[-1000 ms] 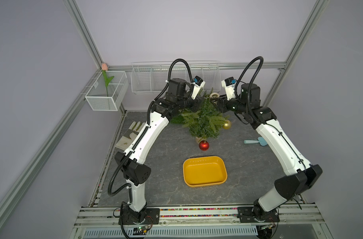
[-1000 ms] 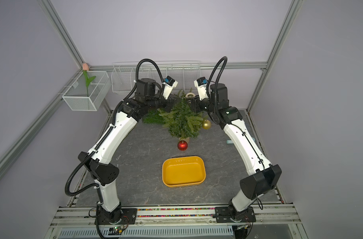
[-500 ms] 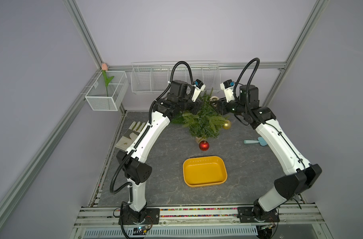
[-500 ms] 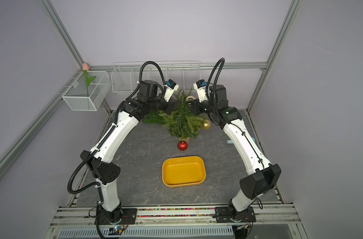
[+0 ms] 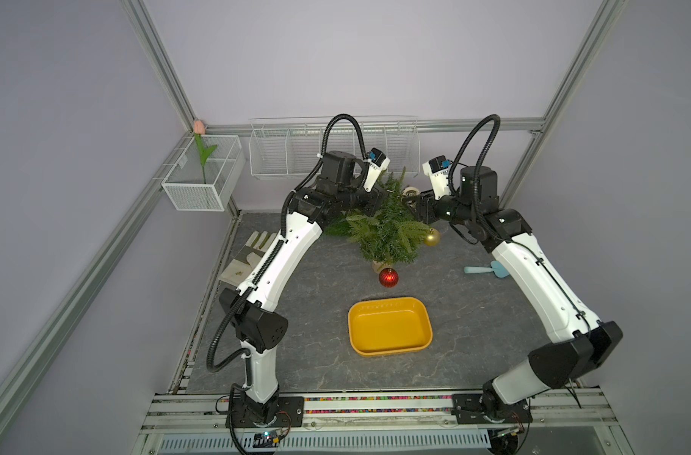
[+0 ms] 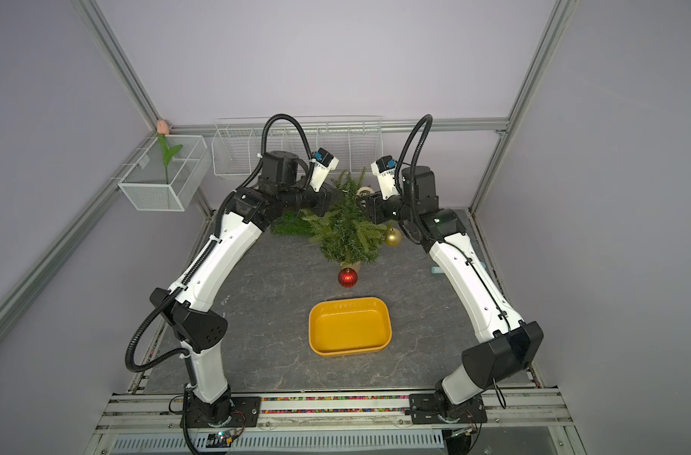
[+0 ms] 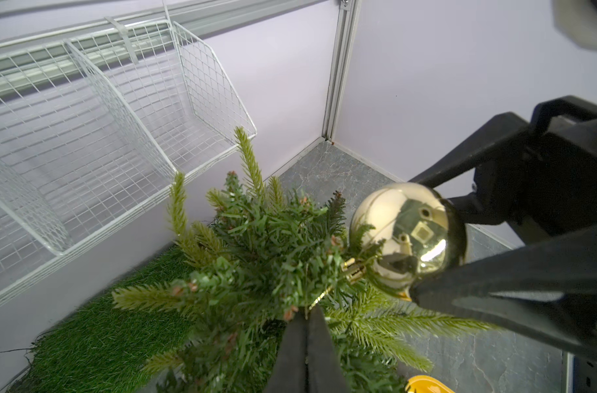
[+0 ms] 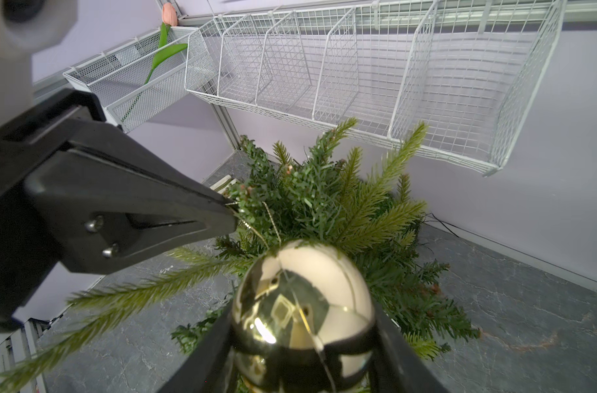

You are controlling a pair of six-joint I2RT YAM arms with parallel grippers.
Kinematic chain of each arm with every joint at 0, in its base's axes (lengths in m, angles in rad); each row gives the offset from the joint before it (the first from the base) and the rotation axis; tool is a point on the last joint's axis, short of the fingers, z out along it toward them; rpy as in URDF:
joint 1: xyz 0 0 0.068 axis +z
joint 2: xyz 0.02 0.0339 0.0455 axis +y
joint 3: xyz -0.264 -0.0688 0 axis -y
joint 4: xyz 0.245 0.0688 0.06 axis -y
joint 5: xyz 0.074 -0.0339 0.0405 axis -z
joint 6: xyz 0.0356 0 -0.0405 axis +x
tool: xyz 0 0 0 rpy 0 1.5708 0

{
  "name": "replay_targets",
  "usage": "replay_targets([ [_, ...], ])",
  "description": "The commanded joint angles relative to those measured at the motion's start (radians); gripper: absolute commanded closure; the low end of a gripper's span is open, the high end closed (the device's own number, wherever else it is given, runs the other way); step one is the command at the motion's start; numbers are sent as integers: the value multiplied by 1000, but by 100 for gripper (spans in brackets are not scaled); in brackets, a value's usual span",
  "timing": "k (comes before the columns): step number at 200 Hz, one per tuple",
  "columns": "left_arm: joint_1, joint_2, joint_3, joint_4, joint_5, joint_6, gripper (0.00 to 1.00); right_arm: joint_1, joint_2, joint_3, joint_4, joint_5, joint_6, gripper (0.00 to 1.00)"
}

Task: Decorate the small christmas tree with ornaments
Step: Hang an ornament on the christmas tree.

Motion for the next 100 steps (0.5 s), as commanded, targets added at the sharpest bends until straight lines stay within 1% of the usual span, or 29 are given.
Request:
replay_targets([
  [1, 5, -42, 5, 20, -5, -23, 100, -6, -37, 11, 35, -2, 11, 65],
  [68, 5, -33, 33, 13, 26, -28, 100, -7, -40, 41, 68, -24, 20, 66],
  [100, 5, -39, 32, 11, 23, -25, 100, -6, -44, 52, 79, -28, 25, 66],
])
